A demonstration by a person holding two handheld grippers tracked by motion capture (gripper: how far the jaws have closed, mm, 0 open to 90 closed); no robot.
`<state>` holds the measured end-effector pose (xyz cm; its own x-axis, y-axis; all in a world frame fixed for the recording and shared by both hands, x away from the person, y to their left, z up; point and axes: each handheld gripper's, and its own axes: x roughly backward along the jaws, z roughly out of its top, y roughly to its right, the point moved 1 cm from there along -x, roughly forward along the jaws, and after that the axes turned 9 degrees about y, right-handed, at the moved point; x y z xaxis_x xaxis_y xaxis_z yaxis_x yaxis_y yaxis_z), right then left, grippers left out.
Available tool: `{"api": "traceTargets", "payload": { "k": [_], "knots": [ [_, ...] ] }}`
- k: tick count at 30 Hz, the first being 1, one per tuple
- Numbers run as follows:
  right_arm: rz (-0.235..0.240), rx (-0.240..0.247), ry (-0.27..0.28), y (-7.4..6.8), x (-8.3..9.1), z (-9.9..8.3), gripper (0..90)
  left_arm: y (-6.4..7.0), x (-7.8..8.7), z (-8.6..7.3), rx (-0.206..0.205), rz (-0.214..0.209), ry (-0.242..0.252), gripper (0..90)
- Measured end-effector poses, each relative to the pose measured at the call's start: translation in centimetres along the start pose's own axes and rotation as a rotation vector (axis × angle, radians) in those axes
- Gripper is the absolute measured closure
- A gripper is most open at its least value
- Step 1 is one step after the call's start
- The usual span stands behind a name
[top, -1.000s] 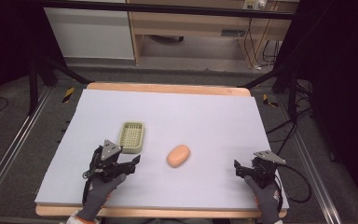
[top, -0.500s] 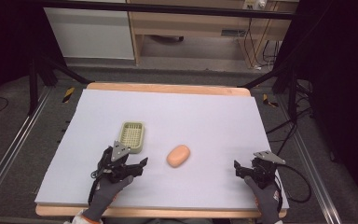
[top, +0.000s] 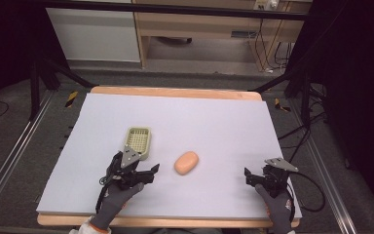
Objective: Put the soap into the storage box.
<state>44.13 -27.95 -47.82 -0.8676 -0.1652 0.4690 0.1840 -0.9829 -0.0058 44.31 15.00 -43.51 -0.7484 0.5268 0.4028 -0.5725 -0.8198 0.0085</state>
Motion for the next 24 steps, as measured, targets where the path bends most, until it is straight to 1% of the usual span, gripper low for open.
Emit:
{"api": "traceTargets", "payload": {
  "k": [3, 5, 7, 8, 15, 16, 21, 24],
  "knots": [
    [-0.001, 0.000, -0.001, 0.0, 0.0, 0.0, 5.8, 0.2, -0.1, 0.1, 0.003, -0.003, 0.006, 22.9],
    [-0.003, -0.001, 0.000, 0.0, 0.0, 0.0, 5.8, 0.5, -0.2, 0.2, -0.007, -0.008, -0.003, 22.9],
    [-0.005, -0.002, -0.001, 0.0, 0.0, 0.0, 5.8, 0.6, -0.4, 0.3, -0.003, -0.008, 0.002, 22.9],
    [-0.005, -0.002, -0.001, 0.0, 0.0, 0.0, 5.8, 0.6, -0.4, 0.4, -0.009, -0.011, -0.002, 22.9],
    [-0.006, -0.001, -0.006, 0.0, 0.0, 0.0, 5.8, 1.2, -1.0, 1.2, -0.003, -0.023, 0.012, 22.8],
    [-0.005, 0.000, -0.006, 0.0, 0.0, 0.0, 5.8, 1.4, -1.2, 1.3, -0.011, -0.028, 0.007, 22.7],
    [-0.005, -0.002, -0.006, 0.0, 0.0, 0.0, 5.8, 1.8, -1.8, 1.7, -0.012, -0.035, 0.008, 22.6],
    [-0.004, -0.002, -0.007, 0.0, 0.0, 0.0, 5.8, 2.1, -2.1, 2.0, -0.022, -0.036, 0.008, 22.5]
  ]
}}
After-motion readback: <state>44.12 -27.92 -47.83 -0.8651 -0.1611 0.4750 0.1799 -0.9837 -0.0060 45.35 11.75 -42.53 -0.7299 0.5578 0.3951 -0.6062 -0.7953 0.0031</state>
